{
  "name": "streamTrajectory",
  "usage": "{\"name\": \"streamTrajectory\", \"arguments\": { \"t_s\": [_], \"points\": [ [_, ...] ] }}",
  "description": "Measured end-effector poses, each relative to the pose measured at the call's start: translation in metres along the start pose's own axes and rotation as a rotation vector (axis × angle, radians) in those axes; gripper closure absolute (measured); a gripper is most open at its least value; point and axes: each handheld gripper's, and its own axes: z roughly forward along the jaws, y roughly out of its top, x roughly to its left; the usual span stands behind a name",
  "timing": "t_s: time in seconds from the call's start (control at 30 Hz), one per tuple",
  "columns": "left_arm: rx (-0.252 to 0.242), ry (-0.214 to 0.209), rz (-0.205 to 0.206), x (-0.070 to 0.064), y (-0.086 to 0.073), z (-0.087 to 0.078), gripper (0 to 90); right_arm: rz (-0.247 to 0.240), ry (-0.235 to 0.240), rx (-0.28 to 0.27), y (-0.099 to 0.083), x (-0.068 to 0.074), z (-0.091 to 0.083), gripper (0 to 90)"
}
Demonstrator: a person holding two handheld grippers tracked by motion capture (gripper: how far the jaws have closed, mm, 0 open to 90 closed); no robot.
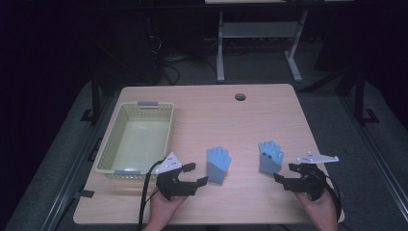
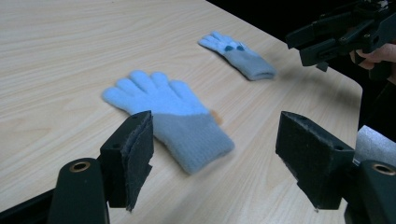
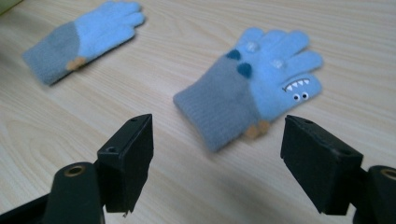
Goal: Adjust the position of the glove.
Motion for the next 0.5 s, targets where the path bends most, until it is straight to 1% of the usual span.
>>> {"name": "streamTrajectory", "arguments": {
  "t_s": [0.03, 0.07, 0.17, 0.2, 0.3, 0.37, 0.43, 0.47, 0.5],
  "points": [
    [-0.002, 0.003, -0.003, 0.000, 0.000, -0.001, 27.4, 0.005, 0.023, 0.026, 0.005, -0.001, 0.003, 25.1],
    [-0.001, 0.004, -0.002, 0.001, 0.000, -0.002, 27.4, 0.005, 0.023, 0.026, 0.005, -0.001, 0.003, 25.1],
    [-0.010, 0.014, -0.003, 0.002, 0.000, -0.002, 27.4, -0.018, 0.031, 0.043, 0.015, 0.000, 0.007, 26.7],
    [-0.010, 0.014, -0.003, 0.002, 0.000, -0.002, 27.4, -0.018, 0.031, 0.043, 0.015, 0.000, 0.007, 26.7],
    [-0.010, 0.014, 0.001, 0.002, 0.001, -0.002, 27.4, -0.026, 0.029, 0.059, 0.023, 0.001, 0.009, 26.8],
    [-0.011, 0.012, -0.001, 0.003, 0.001, -0.002, 27.4, -0.037, 0.025, 0.076, 0.032, 0.001, 0.013, 27.9],
    [-0.009, 0.012, -0.006, 0.003, 0.000, -0.002, 27.4, -0.040, 0.025, 0.083, 0.034, 0.001, 0.014, 28.2],
    [-0.009, 0.013, -0.010, 0.003, 0.000, -0.001, 27.4, -0.042, 0.027, 0.104, 0.040, 0.001, 0.017, 29.6],
    [-0.008, 0.012, -0.013, 0.004, -0.001, -0.001, 27.4, -0.042, 0.027, 0.104, 0.040, 0.001, 0.017, 29.6]
  ]
}}
